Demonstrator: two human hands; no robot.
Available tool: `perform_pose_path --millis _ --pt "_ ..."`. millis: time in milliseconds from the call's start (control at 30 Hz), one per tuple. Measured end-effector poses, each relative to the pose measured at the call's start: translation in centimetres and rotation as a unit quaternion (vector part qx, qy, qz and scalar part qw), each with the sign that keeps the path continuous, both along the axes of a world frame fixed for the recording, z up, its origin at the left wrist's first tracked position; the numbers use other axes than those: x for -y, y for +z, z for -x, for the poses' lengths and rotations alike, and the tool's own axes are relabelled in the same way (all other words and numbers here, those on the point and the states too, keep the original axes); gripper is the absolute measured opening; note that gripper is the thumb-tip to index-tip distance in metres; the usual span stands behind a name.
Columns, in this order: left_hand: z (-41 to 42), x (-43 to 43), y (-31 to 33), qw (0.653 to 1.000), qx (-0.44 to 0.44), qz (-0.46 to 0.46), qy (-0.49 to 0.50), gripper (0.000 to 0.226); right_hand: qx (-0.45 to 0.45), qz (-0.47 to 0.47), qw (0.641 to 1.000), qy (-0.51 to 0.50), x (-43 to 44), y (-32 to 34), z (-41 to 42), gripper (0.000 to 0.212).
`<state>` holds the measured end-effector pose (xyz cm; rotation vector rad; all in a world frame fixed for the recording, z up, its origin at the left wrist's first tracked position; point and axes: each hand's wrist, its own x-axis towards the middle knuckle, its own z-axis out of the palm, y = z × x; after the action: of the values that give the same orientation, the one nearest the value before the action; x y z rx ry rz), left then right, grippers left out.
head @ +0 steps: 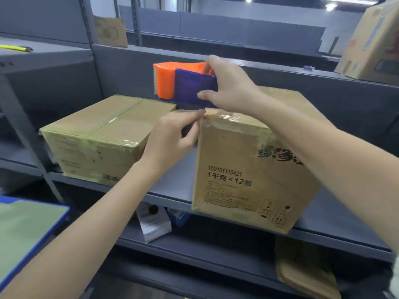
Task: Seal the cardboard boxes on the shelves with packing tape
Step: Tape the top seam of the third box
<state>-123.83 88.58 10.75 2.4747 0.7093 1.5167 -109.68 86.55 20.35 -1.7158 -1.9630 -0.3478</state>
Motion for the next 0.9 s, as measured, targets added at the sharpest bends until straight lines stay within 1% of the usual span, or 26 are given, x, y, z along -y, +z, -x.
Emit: perform_pose_path --millis 167,300,400,500,567,700,767,900 --pt "5.8 -0.8 -2.6 0.997 -0.035 0.049 0.043 0.024 0.028 0.034 0.996 0.071 -5.0 -3.4 8.6 0.039" --pt "9.9 -2.8 -4.1 0.984 -0.033 0.105 0.137 0.03 0.019 0.08 0.992 0.095 -8.2 -6.6 12.7 0.035" --pt "12.4 -4.4 -5.7 0.975 -0.056 0.089 0.194 0.022 0.0 0.106 0.989 0.099 -10.4 -8.9 14.5 0.033" --pt "14.5 -5.9 -7.6 0.966 -0.059 0.096 0.234 0.027 -0.005 0.115 0.988 0.099 -12.2 -11.1 15.3 0.03" --pt "15.5 -6.7 -8.8 0.959 -0.082 0.11 0.248 0.035 -0.014 0.114 0.988 0.103 -13.1 -12.5 15.5 0.029" --pt "16.5 -7.9 -10.2 0.948 -0.162 0.121 0.247 0.057 -0.029 0.086 0.99 0.104 -14.3 -13.8 15.8 0.025" --pt "16.3 -8.5 -10.6 0.941 -0.195 0.132 0.241 0.061 -0.02 0.074 0.992 0.101 -14.8 -13.9 15.7 0.024" --pt "15.6 -9.4 -10.7 0.937 -0.2 0.169 0.231 0.06 -0.007 0.073 0.994 0.08 -15.2 -14.0 15.4 0.033"
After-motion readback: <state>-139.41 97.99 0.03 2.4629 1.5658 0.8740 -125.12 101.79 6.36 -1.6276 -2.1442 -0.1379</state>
